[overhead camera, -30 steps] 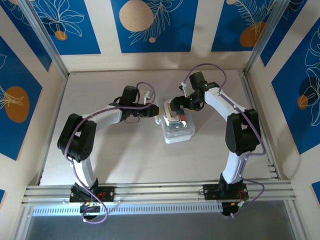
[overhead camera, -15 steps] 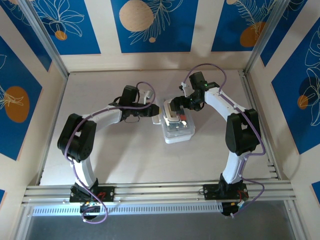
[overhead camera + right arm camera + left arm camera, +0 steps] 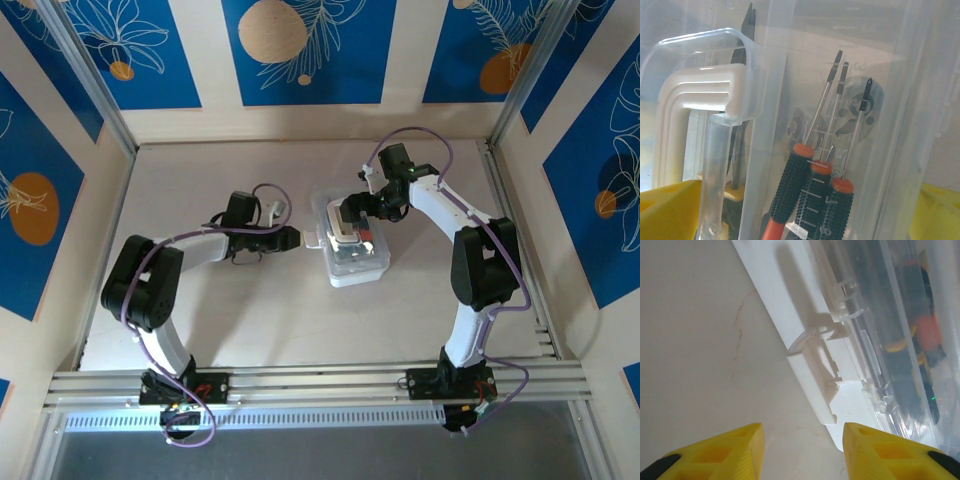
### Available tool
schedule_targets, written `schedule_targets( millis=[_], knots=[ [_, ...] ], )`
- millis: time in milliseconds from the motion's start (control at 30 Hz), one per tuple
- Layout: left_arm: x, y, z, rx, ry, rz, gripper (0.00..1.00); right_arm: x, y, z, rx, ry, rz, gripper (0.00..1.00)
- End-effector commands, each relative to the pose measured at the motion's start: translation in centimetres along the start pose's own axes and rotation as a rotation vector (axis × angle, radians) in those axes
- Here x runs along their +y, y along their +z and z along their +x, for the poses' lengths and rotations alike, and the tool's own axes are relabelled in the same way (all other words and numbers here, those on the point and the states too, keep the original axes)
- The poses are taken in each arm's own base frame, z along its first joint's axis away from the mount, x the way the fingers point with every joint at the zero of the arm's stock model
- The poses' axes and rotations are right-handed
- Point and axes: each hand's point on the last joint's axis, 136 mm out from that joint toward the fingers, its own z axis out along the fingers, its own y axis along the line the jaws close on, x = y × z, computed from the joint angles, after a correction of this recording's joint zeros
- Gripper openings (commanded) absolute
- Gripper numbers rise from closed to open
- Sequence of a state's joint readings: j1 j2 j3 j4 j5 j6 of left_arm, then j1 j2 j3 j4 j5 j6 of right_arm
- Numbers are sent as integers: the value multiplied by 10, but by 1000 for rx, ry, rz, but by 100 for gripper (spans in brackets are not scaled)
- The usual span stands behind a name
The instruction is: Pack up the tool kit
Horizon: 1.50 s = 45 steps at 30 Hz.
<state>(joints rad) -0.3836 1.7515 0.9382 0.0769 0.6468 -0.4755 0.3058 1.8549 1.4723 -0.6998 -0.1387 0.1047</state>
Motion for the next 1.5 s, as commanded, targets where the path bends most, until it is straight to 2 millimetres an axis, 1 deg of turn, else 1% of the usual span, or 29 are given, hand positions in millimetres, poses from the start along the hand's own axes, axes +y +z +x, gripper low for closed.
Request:
schedule_targets(
  millis=[0,100,133,200,233,267,400,500,667,767,900,1067,1467],
  knots=[
    [0,7,-5,-21,7,33,46,23,21,38,157,31,-116,99],
    [2,10,-4,-15,0,36,42,23,20,37,156,31,-114,99],
    [3,10,-2,-12,-1,34,39,23,19,37,154,30,-114,99],
    [5,11,1,-3,-3,28,28,23,19,37,155,31,-112,99],
    [8,11,3,0,-8,23,25,23,19,37,154,30,-112,99],
    [9,11,4,1,-10,21,25,23,19,36,154,28,-112,99],
    [14,12,9,7,-15,7,24,23,19,37,156,29,-113,99],
    [19,17,12,20,-20,2,24,23,19,36,155,28,-112,99],
    [23,31,15,44,-20,5,25,23,20,36,156,28,-112,99],
    [22,40,16,55,-20,14,25,23,20,36,155,30,-115,99],
    [16,45,12,50,-14,25,25,23,19,36,155,29,-114,99],
    [8,45,4,44,-1,35,25,22,21,36,158,30,-115,99],
    [-13,38,-13,22,38,53,26,23,22,34,155,29,-120,99]
  ],
)
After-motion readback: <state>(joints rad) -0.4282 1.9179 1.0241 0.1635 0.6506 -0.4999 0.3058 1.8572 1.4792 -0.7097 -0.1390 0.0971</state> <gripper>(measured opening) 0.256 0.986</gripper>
